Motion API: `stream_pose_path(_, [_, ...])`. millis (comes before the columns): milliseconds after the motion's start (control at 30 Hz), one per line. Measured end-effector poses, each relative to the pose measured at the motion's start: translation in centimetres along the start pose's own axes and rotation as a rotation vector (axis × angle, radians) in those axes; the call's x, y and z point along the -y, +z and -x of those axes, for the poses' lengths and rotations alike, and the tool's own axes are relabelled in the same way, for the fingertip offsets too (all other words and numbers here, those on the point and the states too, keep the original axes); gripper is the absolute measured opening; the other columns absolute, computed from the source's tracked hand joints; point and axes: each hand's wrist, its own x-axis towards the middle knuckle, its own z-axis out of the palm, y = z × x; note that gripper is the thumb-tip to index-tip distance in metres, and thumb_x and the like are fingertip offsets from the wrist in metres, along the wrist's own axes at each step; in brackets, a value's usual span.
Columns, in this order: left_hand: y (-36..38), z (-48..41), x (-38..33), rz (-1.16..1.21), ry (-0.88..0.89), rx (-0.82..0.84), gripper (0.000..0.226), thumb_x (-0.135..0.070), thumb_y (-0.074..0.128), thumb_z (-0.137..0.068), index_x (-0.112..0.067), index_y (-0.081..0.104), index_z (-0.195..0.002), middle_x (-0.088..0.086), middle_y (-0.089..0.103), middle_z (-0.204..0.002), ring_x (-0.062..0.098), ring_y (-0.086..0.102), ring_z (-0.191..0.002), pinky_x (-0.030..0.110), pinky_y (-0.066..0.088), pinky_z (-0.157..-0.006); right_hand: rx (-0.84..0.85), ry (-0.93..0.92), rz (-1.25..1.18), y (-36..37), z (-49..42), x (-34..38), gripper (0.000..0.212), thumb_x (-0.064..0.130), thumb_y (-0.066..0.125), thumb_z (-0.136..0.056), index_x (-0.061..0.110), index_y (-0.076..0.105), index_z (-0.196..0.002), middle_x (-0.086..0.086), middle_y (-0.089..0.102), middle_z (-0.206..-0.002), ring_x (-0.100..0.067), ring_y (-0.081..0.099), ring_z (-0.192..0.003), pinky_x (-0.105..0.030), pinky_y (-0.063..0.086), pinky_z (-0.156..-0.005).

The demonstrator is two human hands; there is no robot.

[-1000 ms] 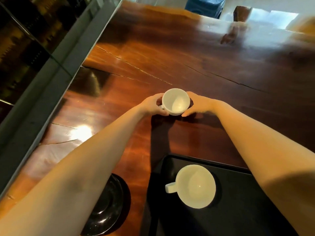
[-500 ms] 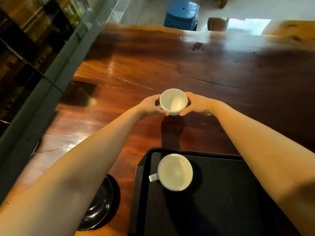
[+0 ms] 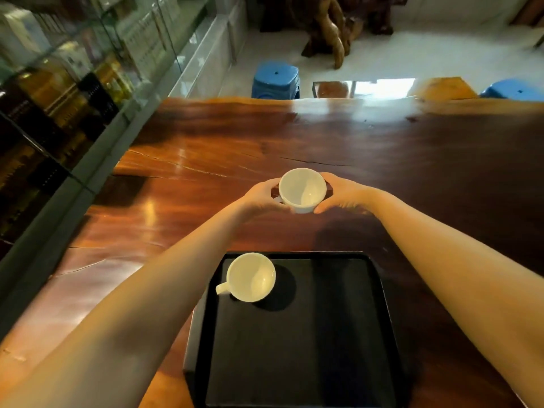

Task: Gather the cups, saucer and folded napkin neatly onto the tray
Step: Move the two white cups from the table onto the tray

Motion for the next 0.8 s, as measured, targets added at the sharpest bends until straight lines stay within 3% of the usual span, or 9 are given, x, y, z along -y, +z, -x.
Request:
stream_pose_path(133, [2.3, 1.7, -2.1, 0.009, 0.022, -0.012, 0.063, -0.014, 0.077, -0.074, -0.017, 0.049, -0.13, -0.003, 0.052, -0.115, 0.011, 0.048, -0.107, 0.024, 0.04, -0.089, -0.035, -0.007, 0.021, -0.8, 3.2, -1.6, 0.078, 0.002, 0.072, -0.077, 0.02, 0.029, -0.139, 0.007, 0.038, -0.128, -0.014, 0.038, -0.12, -0.029, 0.033, -0.096])
stream_pose_path(433, [8.5, 4.3, -1.6, 0.061, -0.041, -0.02, 0.07, -0.02, 0.082, -0.069, -0.024, 0.049, -0.131, -0.004, 0.054, -0.123, 0.012, 0.051, -0.111, 0.026, 0.043, -0.091, -0.082, 0.027, -0.074, 0.8, 8.2, -6.7, 0.084, 0.001, 0.073, -0.075, 0.02, 0.024, -0.141, -0.002, 0.035, -0.139, -0.019, 0.036, -0.126, -0.036, 0.032, -0.106])
stream_pose_path(600, [11.8, 5.5, 0.3, 0.094, -0.095, -0.027, 0.073, -0.016, 0.082, -0.067, -0.024, 0.048, -0.132, -0.003, 0.054, -0.129, 0.014, 0.05, -0.116, 0.034, 0.041, -0.101, -0.111, 0.098, -0.134, 3.1, 9.1, -10.2, 0.084, 0.002, 0.074, -0.074, 0.022, 0.025, -0.139, -0.004, 0.034, -0.141, -0.024, 0.035, -0.131, -0.043, 0.032, -0.111])
stream_pose_path(800, [14.8, 6.6, 2.6, 0.153, -0.168, 0.006, 0.073, -0.01, 0.079, -0.068, -0.025, 0.047, -0.132, -0.006, 0.053, -0.122, 0.013, 0.05, -0.114, 0.03, 0.04, -0.094, -0.1, 0.149, -0.179, 5.7, 9.4, -13.6, 0.083, -0.002, 0.072, -0.075, 0.023, 0.025, -0.139, -0.004, 0.035, -0.14, -0.02, 0.036, -0.127, -0.041, 0.033, -0.109])
